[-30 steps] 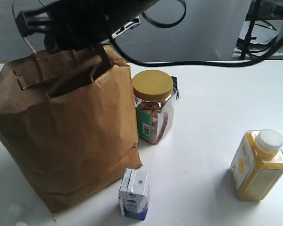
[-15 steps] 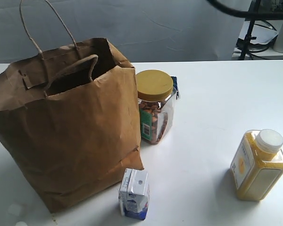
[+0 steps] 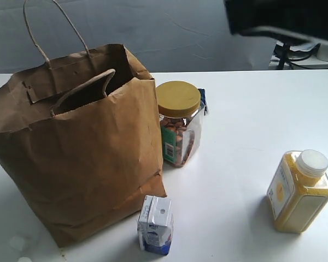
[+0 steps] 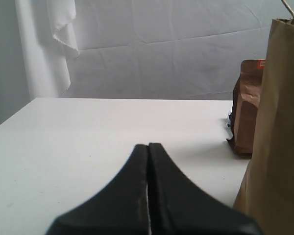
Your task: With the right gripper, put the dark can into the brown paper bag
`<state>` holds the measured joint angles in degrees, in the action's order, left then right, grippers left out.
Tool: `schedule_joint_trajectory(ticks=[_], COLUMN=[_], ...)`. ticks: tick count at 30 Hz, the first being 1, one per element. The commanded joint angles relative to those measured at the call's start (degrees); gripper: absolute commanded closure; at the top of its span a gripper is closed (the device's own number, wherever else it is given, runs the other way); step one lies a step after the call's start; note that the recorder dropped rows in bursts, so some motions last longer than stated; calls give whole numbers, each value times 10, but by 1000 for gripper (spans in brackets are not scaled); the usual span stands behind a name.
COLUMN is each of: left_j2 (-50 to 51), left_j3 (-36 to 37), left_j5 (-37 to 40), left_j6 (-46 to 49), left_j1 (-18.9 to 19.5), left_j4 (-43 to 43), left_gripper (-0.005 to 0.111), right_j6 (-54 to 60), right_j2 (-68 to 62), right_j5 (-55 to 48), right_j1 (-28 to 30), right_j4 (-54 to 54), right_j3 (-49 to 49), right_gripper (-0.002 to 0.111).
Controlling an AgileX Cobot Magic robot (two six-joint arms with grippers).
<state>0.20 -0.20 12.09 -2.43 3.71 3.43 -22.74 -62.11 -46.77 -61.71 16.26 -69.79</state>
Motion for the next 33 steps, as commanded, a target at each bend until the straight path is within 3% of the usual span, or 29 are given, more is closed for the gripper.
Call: schedule_joint_trajectory(ticks=[1,9,20,33], left_j2=[-2,-2,-2,-2], left_j3=[2,2,2,2], left_j5=[-3,-3,-3,-3], left_j6=[-2,-2,-2,-2], left_j1=[-5,-5,-5,-5], left_j4=[1,1,1,1], left_gripper=[107,107,107,107], right_j6=[-17,-11,85,110], right_j2=[82,200,311,495], right_j5=[40,187,429,468], right_j1=[17,130,271,381], right_j4=[13,-52,-129,-142], right_j3=[119,355,559,691], right_gripper=[108,108,108,108])
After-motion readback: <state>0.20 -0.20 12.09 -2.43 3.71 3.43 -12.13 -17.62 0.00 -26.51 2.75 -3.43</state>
